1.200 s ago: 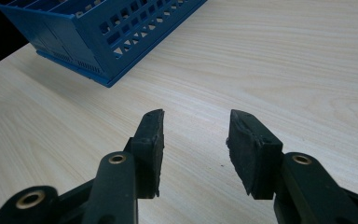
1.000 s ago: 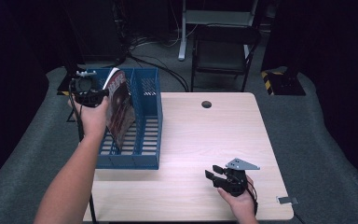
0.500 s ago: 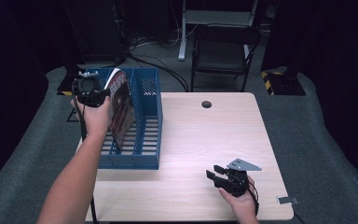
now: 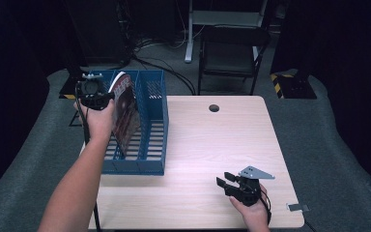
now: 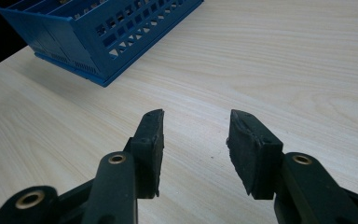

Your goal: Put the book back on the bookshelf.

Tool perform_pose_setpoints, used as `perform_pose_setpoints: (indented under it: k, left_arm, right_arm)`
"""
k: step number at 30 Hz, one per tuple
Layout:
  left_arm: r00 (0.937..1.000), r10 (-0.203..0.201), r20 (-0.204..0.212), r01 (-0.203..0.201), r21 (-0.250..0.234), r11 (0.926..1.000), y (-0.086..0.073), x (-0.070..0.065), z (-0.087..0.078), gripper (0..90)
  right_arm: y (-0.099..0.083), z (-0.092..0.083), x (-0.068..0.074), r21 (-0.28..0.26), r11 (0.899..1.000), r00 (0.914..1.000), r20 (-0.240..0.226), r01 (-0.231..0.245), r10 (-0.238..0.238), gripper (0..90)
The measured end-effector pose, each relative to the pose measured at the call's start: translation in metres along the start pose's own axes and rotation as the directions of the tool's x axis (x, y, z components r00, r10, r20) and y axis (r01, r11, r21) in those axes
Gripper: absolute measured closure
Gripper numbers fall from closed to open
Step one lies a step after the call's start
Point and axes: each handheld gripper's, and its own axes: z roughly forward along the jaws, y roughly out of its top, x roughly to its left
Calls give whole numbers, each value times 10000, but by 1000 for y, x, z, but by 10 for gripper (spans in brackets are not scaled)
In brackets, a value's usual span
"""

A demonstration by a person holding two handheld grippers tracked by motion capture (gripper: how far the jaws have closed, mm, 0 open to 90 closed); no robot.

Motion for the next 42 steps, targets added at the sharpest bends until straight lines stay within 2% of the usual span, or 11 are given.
perform_pose_setpoints:
  k: [4,6,11,18,32,42]
  left_arm:
    - [10000,-35,35,35,70,10000,1,0,0,832]
    - [10000,-68,-2,68,-18,10000,2,0,0,793]
    - [9999,55,-151,-52,187,9998,3,-1,1,714]
    - [9997,51,-224,-45,288,9996,0,-1,-1,683]
    - [9998,-176,98,170,596,9981,-2,4,-2,494]
    - [9993,-210,293,185,827,9964,-5,6,-4,435]
  right_arm:
    - [-1,-2,0,-54,10000,9999,64,-83,84,554]
    - [-1,-1,0,-40,10000,10000,38,-71,71,554]
    - [-1,0,1,-8,10000,10000,2,5,-5,554]
    - [-1,0,1,-5,10000,10000,1,-5,5,553]
    - [-1,2,1,91,9999,10000,1,88,-88,552]
    - [-1,5,1,102,9999,10000,-32,67,-67,551]
